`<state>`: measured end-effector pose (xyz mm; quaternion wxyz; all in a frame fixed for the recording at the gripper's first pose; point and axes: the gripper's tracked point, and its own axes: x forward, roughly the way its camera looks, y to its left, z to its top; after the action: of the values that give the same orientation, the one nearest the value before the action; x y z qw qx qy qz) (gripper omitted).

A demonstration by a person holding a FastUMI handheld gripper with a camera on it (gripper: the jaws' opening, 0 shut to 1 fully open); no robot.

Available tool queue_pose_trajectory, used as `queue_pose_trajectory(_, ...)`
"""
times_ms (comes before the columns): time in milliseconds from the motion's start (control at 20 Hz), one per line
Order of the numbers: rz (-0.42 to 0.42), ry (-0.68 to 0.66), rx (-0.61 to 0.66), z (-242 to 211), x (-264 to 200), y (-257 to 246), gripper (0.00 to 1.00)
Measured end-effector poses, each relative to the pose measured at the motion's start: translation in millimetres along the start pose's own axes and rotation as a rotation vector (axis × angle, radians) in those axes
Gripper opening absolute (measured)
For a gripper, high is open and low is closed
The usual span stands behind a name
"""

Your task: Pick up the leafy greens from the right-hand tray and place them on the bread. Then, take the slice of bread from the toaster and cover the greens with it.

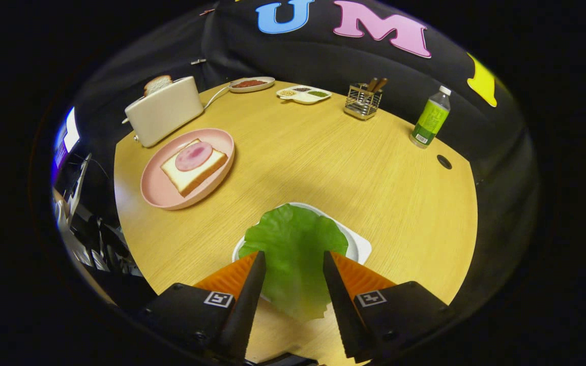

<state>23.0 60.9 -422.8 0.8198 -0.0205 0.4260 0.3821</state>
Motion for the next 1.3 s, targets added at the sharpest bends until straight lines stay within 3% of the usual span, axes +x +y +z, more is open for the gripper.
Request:
queue_pose_trajectory(50, 0.007, 0.024, -0.003, -4.4, 7.2, -1.0, 0.71)
queue_pose_trajectory(200, 0.019, 0.078, 0.011, -18.5, 22.3, -4.1, 0.55)
queue_pose_trajectory(350, 0.018, 0.083, 0.039, -18.0, 27.4, -8.0, 0.50)
queue_pose_trajectory(450, 0.005, 0.085, 0.061, -19.3, 27.0, -13.7, 0.38)
queue_pose_trajectory(500, 0.000, 0.079, 0.059, -17.8, 27.4, -12.5, 0.28)
queue_pose_trajectory(550, -0.008, 0.081, 0.052, -18.5, 28.7, -12.8, 0.28)
queue_pose_trajectory(600, -0.012, 0.079, 0.033, -17.9, 28.8, -11.4, 0.15)
queue_pose_trajectory(650, -0.012, 0.077, 0.013, -18.4, 29.1, -9.9, 0.15)
queue_pose_trajectory(700, -0.015, 0.076, -0.006, -18.3, 27.0, -8.6, 0.09)
queue_pose_trajectory(1300, -0.040, -0.046, 0.043, 19.3, -26.1, 0.0, 0.06)
